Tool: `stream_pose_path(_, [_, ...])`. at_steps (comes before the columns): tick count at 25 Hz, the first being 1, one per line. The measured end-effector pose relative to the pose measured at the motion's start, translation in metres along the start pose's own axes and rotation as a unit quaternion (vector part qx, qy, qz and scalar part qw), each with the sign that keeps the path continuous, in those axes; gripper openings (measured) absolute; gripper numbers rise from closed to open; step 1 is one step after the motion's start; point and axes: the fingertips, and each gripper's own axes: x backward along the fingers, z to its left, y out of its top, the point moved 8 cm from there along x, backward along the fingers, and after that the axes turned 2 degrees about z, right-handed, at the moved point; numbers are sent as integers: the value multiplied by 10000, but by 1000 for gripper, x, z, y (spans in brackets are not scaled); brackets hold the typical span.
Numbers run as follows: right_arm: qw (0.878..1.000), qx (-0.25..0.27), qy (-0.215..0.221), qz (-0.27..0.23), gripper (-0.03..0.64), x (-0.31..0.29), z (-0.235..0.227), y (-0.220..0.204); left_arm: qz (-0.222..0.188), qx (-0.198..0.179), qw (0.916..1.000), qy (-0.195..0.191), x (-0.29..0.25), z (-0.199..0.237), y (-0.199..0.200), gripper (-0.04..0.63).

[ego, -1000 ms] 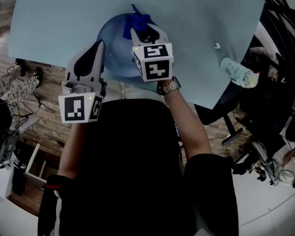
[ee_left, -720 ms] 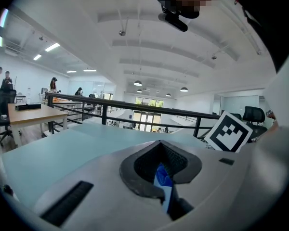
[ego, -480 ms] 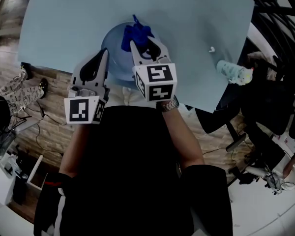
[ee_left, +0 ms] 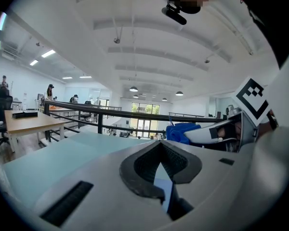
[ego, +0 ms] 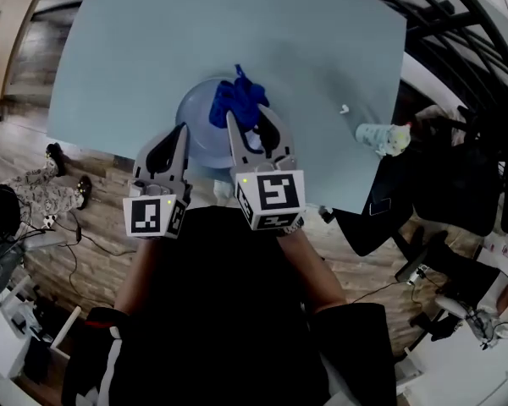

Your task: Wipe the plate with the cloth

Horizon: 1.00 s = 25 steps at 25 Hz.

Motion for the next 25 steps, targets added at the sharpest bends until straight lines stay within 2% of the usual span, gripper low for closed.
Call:
stream_pose_path(6, [9993,-7,-89,-372,120,28,8,20,-176,-167,9997,-45,9,-5,17,0])
stream_pose_path(15, [9959,95,-16,-905,118,63,24,47,-835,-200,9963,74,26,-11,52,0])
stream_pose_path(25, [9908,117,-7,-1348,118,79,34,58,-1074,-303,9937,79,36,-15,63,0])
